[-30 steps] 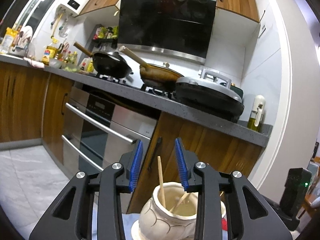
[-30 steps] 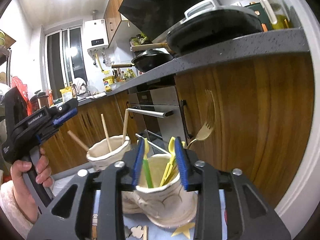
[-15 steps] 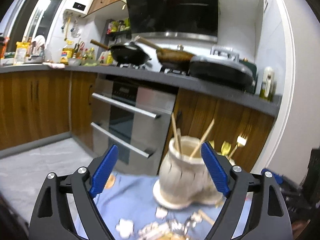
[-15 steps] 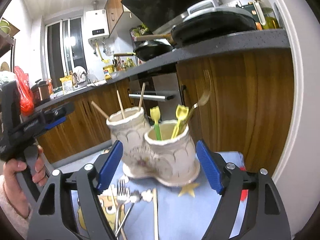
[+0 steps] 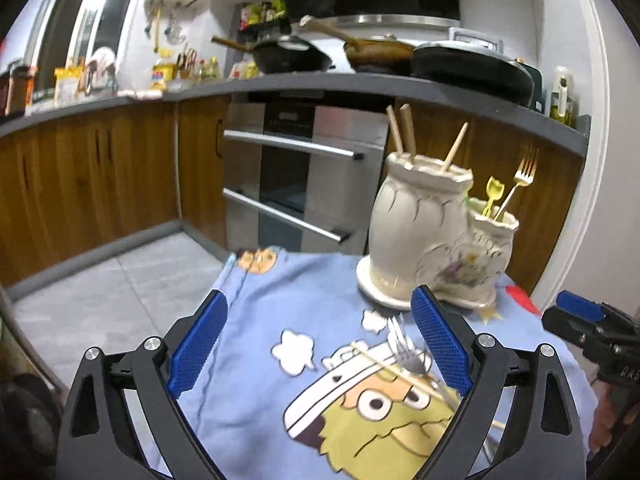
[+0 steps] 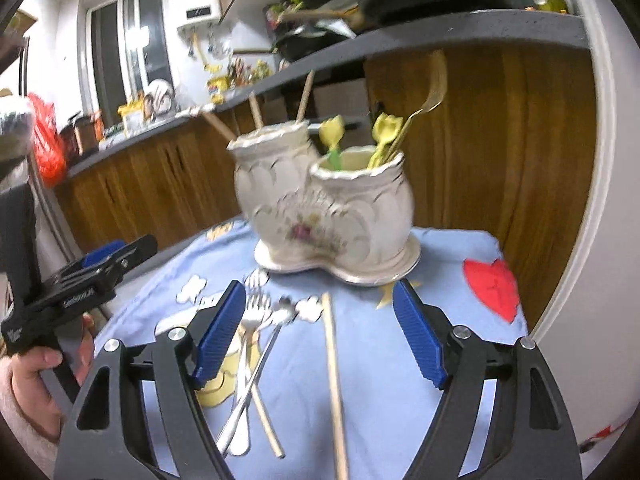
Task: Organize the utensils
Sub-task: 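Move the right tool to the pile and grasp a silver fork, then hold the silver fork raised with the right tool while the left tool grasps a wooden chopstick, then carry the chopstick over the tall cup while the right tool carries the fork over the small cup, then open both tools to drop the chopstick and silver fork into the cups, then move the right tool to the table and grasp the silver flower-handled spoon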
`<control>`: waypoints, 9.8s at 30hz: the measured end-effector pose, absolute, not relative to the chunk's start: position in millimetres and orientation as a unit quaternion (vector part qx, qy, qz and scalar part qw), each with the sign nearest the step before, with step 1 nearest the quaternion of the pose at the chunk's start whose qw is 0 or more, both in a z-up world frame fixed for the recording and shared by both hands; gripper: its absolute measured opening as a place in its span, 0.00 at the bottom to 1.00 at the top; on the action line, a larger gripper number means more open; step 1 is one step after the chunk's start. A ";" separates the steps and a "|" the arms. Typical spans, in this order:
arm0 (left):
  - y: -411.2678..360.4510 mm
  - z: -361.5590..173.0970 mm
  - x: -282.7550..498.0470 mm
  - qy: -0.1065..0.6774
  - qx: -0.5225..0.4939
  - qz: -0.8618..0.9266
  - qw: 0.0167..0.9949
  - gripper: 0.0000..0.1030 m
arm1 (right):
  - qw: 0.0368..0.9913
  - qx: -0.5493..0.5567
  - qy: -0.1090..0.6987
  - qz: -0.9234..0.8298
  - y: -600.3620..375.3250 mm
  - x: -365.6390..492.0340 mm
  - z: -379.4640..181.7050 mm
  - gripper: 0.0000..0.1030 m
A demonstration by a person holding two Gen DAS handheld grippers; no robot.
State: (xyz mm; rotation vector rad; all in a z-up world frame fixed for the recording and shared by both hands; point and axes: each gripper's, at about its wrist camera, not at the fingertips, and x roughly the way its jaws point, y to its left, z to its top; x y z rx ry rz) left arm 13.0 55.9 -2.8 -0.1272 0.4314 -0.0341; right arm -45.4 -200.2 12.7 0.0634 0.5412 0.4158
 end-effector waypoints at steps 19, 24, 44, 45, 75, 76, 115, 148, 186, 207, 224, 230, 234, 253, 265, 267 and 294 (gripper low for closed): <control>81.4 -25.2 28.9 0.278 -0.110 -0.058 0.952 0.90 | 0.891 -0.065 0.371 0.252 -115.6 -33.6 -29.8 0.12; 77.9 -23.9 25.5 0.272 -0.100 -0.059 0.955 0.90 | 0.887 -0.064 0.391 0.237 -110.7 -28.1 -32.9 0.10; 76.3 -23.6 25.4 0.273 -0.099 -0.060 0.955 0.90 | 0.880 -0.056 0.418 0.217 -110.3 -5.3 -35.2 0.09; 76.6 -23.5 25.0 0.273 -0.099 -0.060 0.955 0.90 | 0.881 -0.049 0.419 0.216 -113.0 -4.7 -35.3 0.06; -25.2 -46.3 38.8 0.421 -0.068 -0.038 0.904 0.60 | 0.925 0.087 0.248 0.275 -226.1 -50.9 44.2 0.05; -31.5 -48.4 41.0 0.426 -0.062 -0.033 0.902 0.58 | 0.926 0.088 0.245 0.274 -226.3 -50.5 45.5 0.05; -43.6 -49.2 47.9 0.457 -0.019 -0.026 0.889 0.28 | 0.926 0.102 0.236 0.278 -237.0 -61.6 49.1 0.05; -18.1 -39.4 26.1 0.461 0.013 -0.092 0.883 0.00 | 0.925 0.103 0.234 0.283 -238.3 -62.1 51.2 0.05; -99.5 -32.2 59.9 0.432 -0.022 -0.154 0.888 0.04 | 0.945 0.104 0.206 0.230 -271.3 -56.4 57.7 0.05; -13.9 34.0 9.1 0.230 -0.069 -0.226 0.944 0.04 | 0.946 0.096 0.198 0.239 -241.4 -46.1 60.1 0.05; -15.2 122.6 124.8 0.046 -0.081 -0.196 0.976 0.04 | 0.961 0.117 0.108 0.225 -238.7 23.1 128.5 0.05; -31.8 114.1 154.8 0.027 -0.033 -0.156 0.987 0.04 | 0.967 0.103 0.090 0.217 -232.4 45.2 132.1 0.05; -37.9 104.0 162.3 0.017 -0.010 -0.142 0.990 0.04 | 0.968 0.099 0.097 0.211 -229.4 59.9 122.8 0.05; -32.0 82.1 144.5 0.014 0.026 -0.147 0.989 0.04 | 0.957 0.072 0.173 0.219 -216.0 70.2 73.7 0.05; -37.6 67.0 126.4 0.015 0.068 -0.151 0.986 0.04 | 0.951 0.060 0.211 0.216 -209.2 72.5 59.0 0.05; -43.1 66.5 120.3 0.011 0.082 -0.154 0.985 0.04 | 0.951 0.059 0.213 0.214 -209.2 72.8 57.9 0.05; -20.2 87.5 60.2 0.036 0.036 -0.098 0.994 0.77 | 0.963 0.072 0.189 0.179 -220.1 7.5 57.5 0.84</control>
